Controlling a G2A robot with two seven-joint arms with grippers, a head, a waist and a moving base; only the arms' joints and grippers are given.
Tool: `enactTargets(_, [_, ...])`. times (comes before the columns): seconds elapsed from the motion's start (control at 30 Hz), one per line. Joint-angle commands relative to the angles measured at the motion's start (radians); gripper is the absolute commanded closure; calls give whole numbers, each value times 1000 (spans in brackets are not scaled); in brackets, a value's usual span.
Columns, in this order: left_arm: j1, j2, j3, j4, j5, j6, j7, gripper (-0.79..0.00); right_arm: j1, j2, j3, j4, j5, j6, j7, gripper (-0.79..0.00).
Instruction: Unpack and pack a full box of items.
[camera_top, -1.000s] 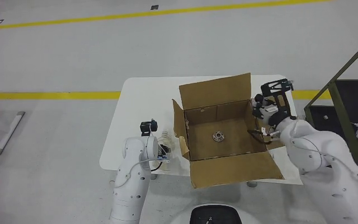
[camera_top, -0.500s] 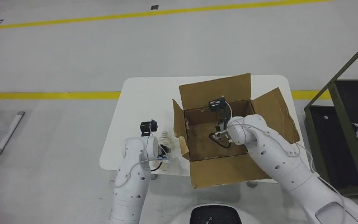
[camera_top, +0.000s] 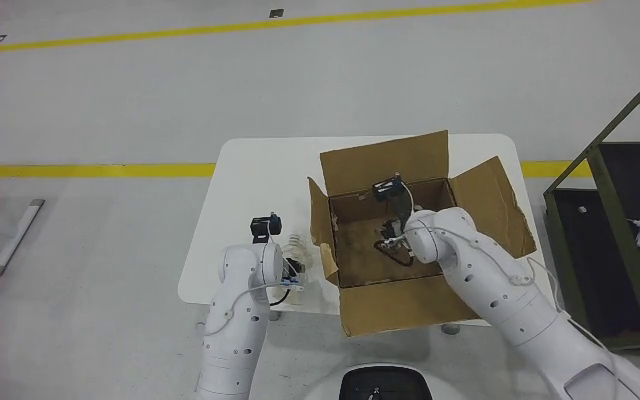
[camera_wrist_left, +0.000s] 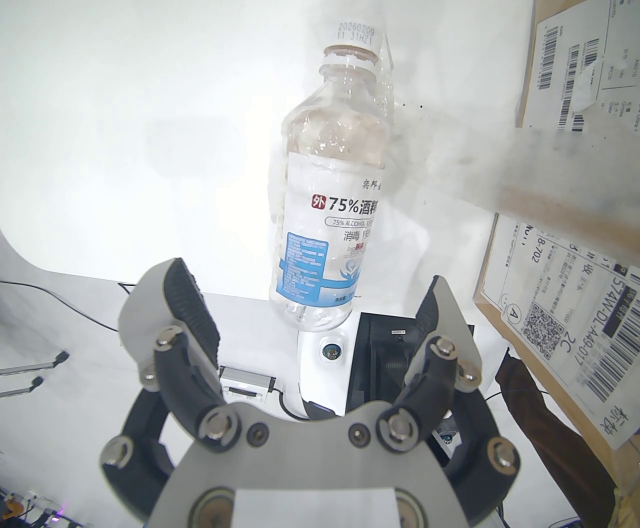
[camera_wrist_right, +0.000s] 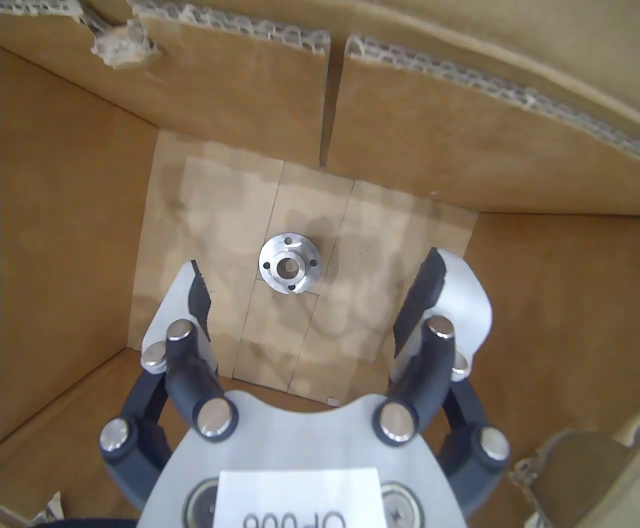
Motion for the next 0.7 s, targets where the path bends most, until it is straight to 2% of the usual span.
enactTargets(0.0, [0,0,0,0,0,0,0,-785,3,-5,-10,24,-4,5,2,-785])
enactTargets(0.3, [0,0,0,0,0,0,0,-785,87,-61,-112,201,32,26,-8,-785])
enactTargets(0.33, [0,0,0,0,0,0,0,-785,94,-67,-122,217,36,26,-13,-665])
enactTargets(0.4, [0,0,0,0,0,0,0,-785,109,-78,-138,251,39,30,-15,-376])
enactTargets(0.47, [0,0,0,0,0,0,0,-785,121,-89,-149,277,49,30,-22,-336])
enactTargets(0.67, [0,0,0,0,0,0,0,-785,148,-116,-173,348,72,20,-46,-336])
